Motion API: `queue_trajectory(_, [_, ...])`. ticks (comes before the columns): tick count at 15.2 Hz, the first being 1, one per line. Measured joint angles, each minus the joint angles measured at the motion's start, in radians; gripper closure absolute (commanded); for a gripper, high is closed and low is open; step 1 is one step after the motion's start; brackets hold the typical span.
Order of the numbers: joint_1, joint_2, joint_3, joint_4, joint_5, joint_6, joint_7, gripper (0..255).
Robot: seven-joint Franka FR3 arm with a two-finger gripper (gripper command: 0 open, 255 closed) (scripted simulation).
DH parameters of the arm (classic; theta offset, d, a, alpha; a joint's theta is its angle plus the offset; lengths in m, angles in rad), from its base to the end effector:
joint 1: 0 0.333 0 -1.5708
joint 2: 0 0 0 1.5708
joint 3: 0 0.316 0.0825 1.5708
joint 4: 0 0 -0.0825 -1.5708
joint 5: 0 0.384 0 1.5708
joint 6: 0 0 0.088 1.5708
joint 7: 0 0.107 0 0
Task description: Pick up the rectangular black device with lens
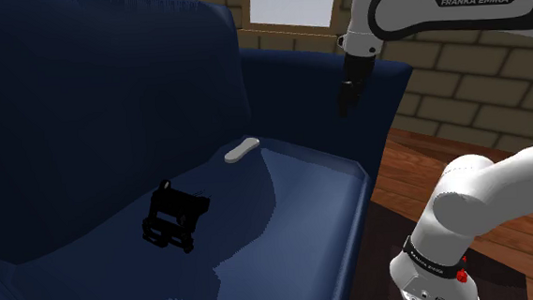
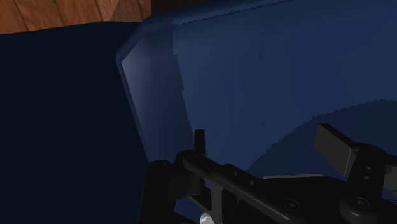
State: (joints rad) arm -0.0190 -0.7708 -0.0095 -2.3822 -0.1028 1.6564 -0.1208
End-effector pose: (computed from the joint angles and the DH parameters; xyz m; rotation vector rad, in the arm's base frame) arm 0.3184 -0.0200 0.5815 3.0381 0.1541 0.0576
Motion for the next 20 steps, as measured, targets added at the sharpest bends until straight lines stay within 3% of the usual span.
queue_trajectory(10, [0.085, 0.204, 0.076, 0.058, 0.088, 0.109, 0.025, 0])
queue_trajectory(20, [0.181, 0.486, 0.181, 0.208, 0.17, 0.208, 0.054, 0])
